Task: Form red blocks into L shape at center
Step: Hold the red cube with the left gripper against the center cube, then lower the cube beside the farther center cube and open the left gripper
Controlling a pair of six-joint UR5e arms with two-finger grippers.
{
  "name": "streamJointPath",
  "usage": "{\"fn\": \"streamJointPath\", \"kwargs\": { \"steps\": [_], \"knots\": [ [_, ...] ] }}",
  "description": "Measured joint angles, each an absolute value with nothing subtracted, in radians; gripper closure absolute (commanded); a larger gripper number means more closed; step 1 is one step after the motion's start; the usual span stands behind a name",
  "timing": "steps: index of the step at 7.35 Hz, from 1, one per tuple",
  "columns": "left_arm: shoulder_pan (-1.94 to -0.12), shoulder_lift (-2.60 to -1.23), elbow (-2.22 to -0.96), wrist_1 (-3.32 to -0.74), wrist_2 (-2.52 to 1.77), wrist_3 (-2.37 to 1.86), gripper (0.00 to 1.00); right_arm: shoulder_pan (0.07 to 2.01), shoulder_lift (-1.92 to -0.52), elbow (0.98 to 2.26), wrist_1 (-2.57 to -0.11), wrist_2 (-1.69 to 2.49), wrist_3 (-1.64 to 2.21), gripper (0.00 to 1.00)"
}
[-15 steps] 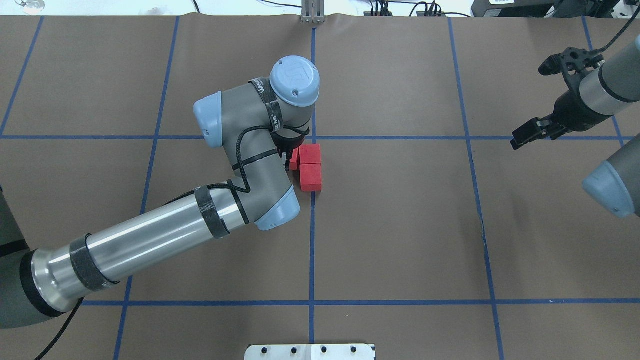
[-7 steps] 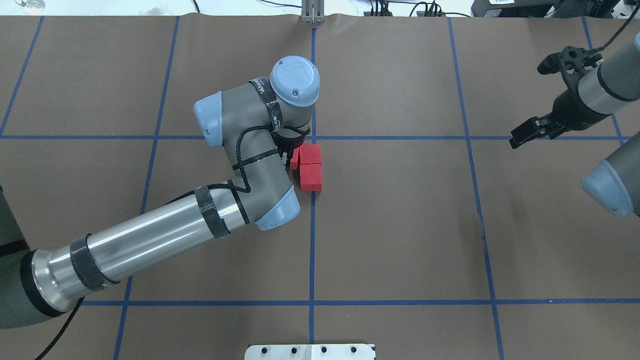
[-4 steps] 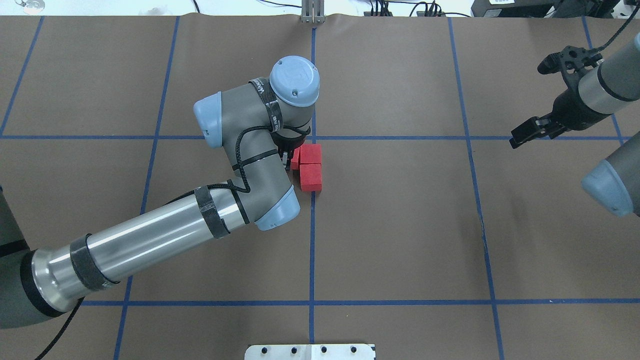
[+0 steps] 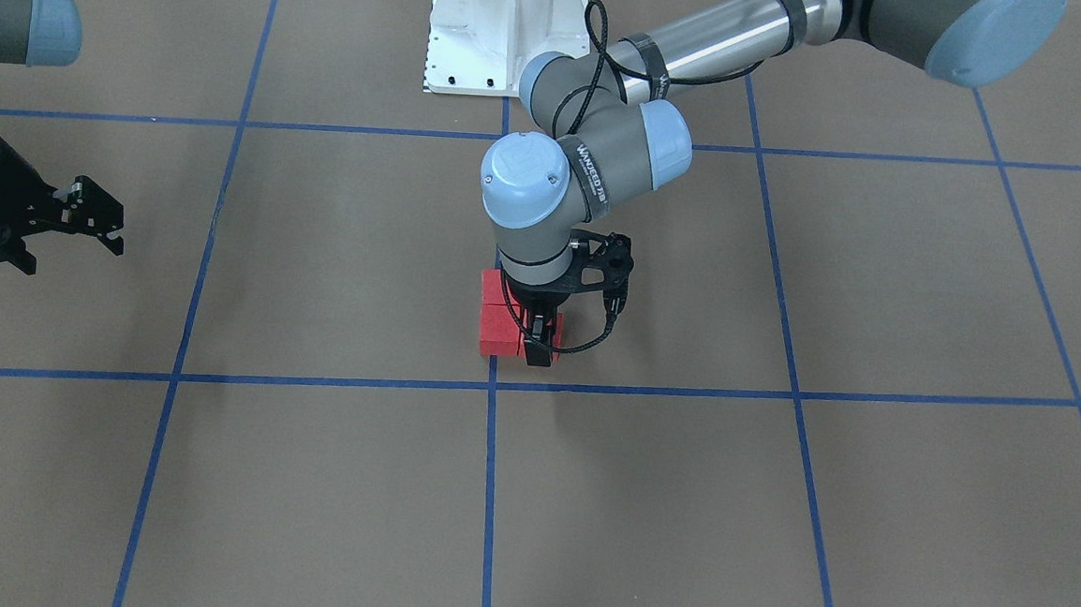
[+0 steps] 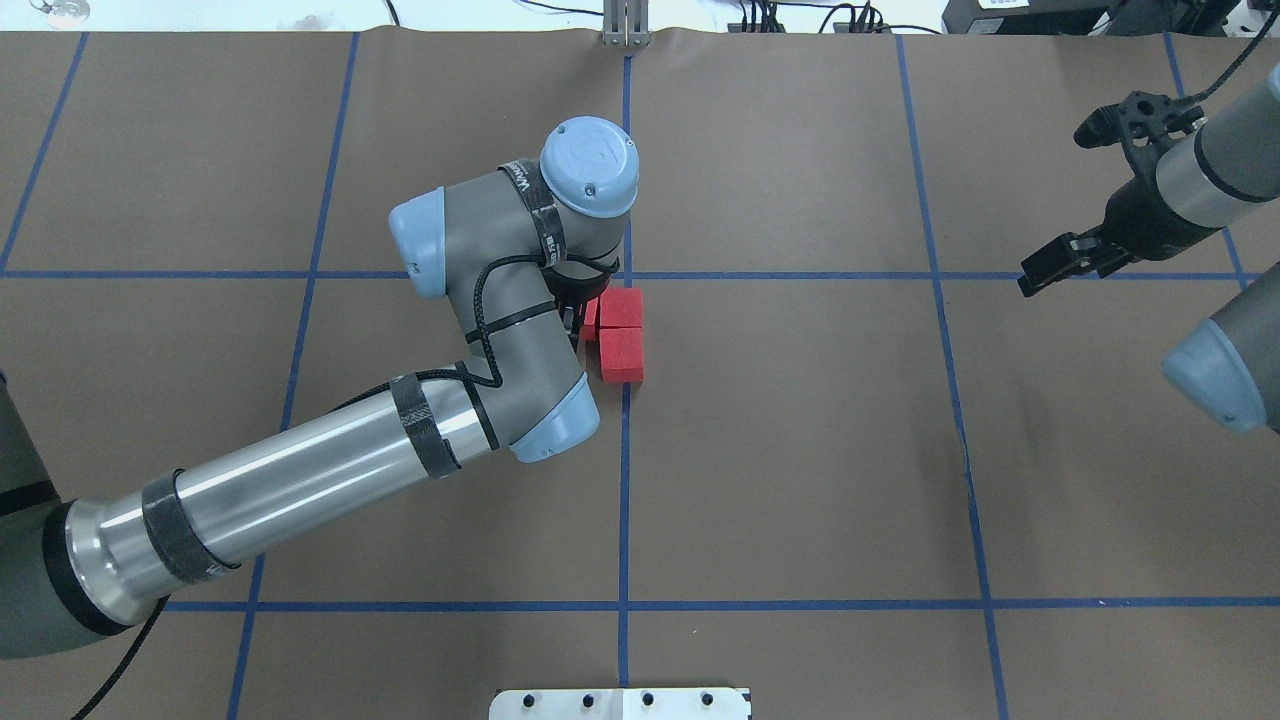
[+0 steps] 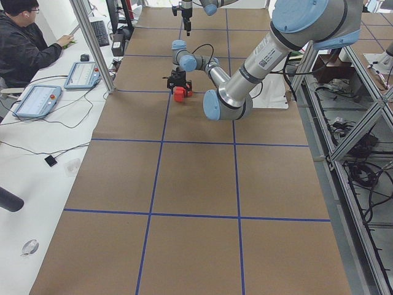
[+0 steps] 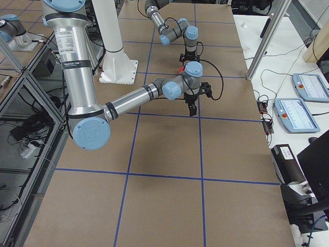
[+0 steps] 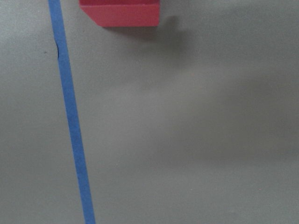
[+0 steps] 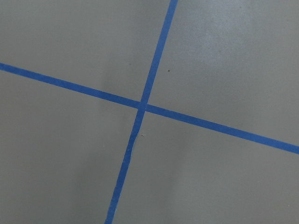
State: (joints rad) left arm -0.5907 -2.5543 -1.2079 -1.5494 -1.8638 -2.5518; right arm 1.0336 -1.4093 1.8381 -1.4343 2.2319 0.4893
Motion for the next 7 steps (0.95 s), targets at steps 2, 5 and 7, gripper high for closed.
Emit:
{"fn": "streamJointPath", "kwargs": {
  "steps": [2,5,7],
  "knots": [
    [-0.595,-2.555,-1.211,-1.543,-1.862,-2.546,0.0,1.034,-1.404,1.841,-1.435,2.232,0.489,0.01],
    [-0.637,-2.542,-1.282,-1.468,-1.861,-2.474,0.0,1.04,-1.371,1.841,-1.442,2.227,0.489,0.01],
    [-0.664,-2.452,-1.441,-1.405,-1.859,-2.338,0.0,1.049,-1.357,1.831,-1.436,2.212,0.481,0.01]
  ]
}}
